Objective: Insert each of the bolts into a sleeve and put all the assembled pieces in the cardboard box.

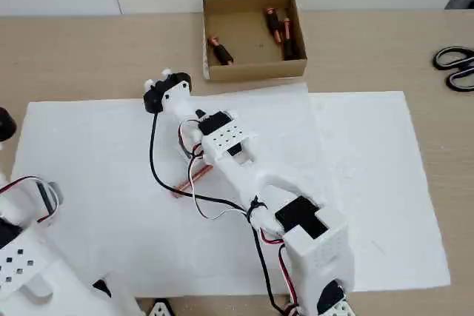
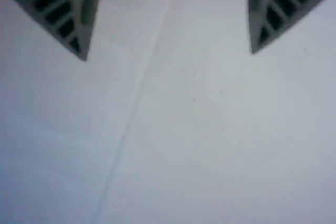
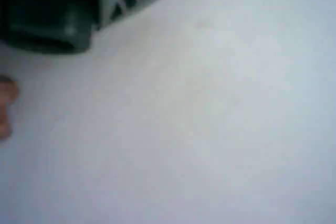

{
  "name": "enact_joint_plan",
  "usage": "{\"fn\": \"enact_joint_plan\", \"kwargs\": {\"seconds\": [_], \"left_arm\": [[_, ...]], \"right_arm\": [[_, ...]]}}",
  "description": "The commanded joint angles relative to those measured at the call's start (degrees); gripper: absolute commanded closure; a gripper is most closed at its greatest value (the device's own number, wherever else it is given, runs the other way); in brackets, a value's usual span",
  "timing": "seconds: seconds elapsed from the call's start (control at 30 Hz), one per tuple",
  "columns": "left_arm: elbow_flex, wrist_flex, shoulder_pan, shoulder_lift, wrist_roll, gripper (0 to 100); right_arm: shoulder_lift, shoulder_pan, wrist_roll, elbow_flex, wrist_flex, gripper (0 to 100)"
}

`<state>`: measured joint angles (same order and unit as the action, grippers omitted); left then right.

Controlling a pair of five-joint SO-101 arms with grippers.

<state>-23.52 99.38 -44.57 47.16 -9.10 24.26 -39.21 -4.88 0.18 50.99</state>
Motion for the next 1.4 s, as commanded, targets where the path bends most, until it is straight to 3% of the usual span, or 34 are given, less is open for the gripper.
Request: {"fn": "enact_joint_plan", "kwargs": {"seconds": [0.0, 0.1, 0.47, 0.77, 1.07, 1.37], "left_arm": [[0.3, 1.0, -0.3, 0.7, 0.1, 81], [0.3, 1.0, -0.3, 0.7, 0.1, 81], [0.2, 1.0, -0.3, 0.7, 0.0, 81], [0.2, 1.0, -0.2, 0.7, 0.0, 81], [0.2, 1.0, 0.0, 0.6, -0.2, 81], [0.3, 0.2, 0.1, 0.3, -0.2, 81]], "right_arm": [[-2.7, -0.8, -0.4, -1.8, 2.0, 95.1], [-4.7, -0.8, -0.4, -1.7, 3.1, 99.5], [-17.2, 0.7, 2.3, -1.8, 11.1, 99.2], [-31.3, 13.9, 2.5, -1.5, 25.5, 99.2], [-26.5, 23.8, 2.1, -1.4, 30.6, 99.2], [-13.6, 26.9, 2.1, -1.5, 27.0, 98.9]]}}
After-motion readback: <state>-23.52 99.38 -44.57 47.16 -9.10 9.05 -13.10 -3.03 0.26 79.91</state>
